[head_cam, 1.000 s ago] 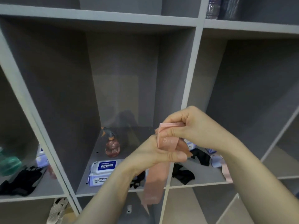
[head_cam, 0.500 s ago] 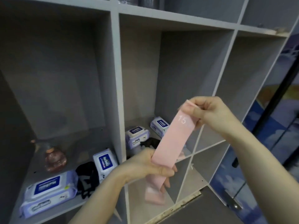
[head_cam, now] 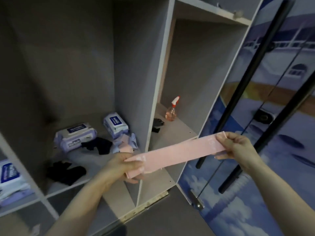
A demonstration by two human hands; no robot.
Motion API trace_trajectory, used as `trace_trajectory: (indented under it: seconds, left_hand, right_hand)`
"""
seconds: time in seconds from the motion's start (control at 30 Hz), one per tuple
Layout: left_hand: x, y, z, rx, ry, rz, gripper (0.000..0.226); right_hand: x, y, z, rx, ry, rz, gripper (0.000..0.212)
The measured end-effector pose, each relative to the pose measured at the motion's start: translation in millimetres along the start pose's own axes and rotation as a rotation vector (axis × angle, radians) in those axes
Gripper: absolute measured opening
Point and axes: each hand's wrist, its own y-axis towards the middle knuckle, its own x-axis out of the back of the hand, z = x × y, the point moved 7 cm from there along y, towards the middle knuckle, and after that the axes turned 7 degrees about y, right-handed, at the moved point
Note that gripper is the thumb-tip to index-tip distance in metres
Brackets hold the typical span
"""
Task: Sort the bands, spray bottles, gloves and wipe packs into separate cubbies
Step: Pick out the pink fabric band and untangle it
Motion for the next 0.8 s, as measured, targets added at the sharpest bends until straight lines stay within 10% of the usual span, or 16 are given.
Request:
trace_trajectory:
  seconds: [0.8]
  left_hand:
    - [-74.8,248.1,10.8,0.0,0.207,-0.468,0.012]
  right_hand:
    - [93.9,278.2,-190.6,-0.385,-0.089,-0.049,0.009]
